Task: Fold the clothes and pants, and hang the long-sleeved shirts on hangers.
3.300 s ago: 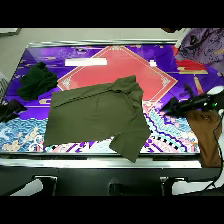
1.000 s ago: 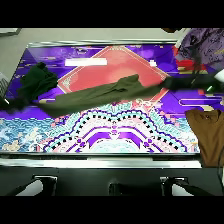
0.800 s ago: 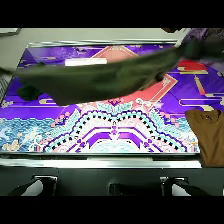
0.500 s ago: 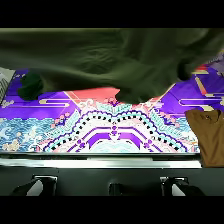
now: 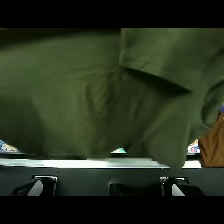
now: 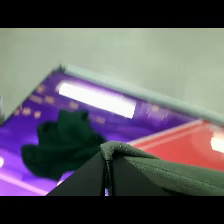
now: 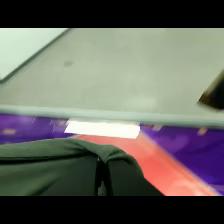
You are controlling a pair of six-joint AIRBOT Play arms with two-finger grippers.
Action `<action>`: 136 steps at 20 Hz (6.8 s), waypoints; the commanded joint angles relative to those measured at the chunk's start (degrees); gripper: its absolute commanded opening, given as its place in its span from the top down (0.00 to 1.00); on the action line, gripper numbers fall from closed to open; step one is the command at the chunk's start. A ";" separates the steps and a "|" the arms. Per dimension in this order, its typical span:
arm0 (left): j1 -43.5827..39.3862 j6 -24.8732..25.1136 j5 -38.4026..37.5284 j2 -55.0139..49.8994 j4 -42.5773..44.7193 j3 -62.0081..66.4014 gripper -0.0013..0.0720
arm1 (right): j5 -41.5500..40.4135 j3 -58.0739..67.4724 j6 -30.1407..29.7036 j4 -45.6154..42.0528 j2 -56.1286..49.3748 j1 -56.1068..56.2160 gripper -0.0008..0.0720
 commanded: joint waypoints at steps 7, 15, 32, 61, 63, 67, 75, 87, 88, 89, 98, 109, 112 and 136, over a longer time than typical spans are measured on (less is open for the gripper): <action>-5.46 3.93 12.98 -29.79 0.02 -19.58 0.96 | -2.73 -6.23 4.83 -7.10 -37.29 10.62 0.95; -10.34 4.48 20.70 -51.76 -0.02 -15.98 0.96 | -9.01 -6.23 14.64 -7.85 -55.87 12.11 0.94; 2.10 5.35 2.10 -29.64 -2.99 -29.29 0.14 | 18.56 -36.57 -9.99 10.69 -41.03 -14.91 0.41; 12.96 14.43 0.24 -17.90 -19.50 -58.07 0.14 | 10.08 -53.90 -18.21 14.32 -40.68 -7.96 0.95; 14.38 16.61 0.39 -17.81 -22.71 -63.71 0.14 | 10.14 -53.90 -18.18 14.29 -40.68 -7.96 0.95; 13.84 18.05 2.25 -17.86 -23.96 -69.51 0.14 | 10.45 -53.90 -18.18 14.29 -40.68 -7.96 0.95; 13.84 18.29 2.36 -19.23 -24.57 -71.69 0.15 | 10.82 -53.90 -18.18 14.47 -40.61 -7.96 0.95; 12.63 20.37 3.93 -23.12 -27.96 -71.82 0.92 | 9.01 -53.90 -18.12 14.47 -36.50 -7.96 0.95; 11.85 21.18 3.96 -23.12 -28.41 -71.80 0.96 | 9.07 -53.90 -17.94 14.51 -36.26 -7.96 0.95; 11.06 22.08 3.96 -23.08 -29.31 -71.67 0.96 | 9.11 -53.90 -17.97 14.95 -35.85 -7.96 0.95; 1.18 18.95 4.98 -21.57 -30.03 -43.23 0.96 | 3.87 -43.60 -21.03 26.99 -23.08 -7.93 0.95; -1.51 1.99 1.77 -12.61 -8.04 14.32 0.96 | 1.46 -3.04 -8.50 6.29 0.57 -7.96 0.96; -1.51 0.87 0.87 -5.44 -2.05 14.16 0.96 | -1.07 -3.04 -4.94 1.01 9.84 -7.96 0.96; -9.33 4.72 21.24 -47.76 0.24 -16.33 0.96 | -11.34 -16.37 9.75 -9.35 -45.83 6.62 0.96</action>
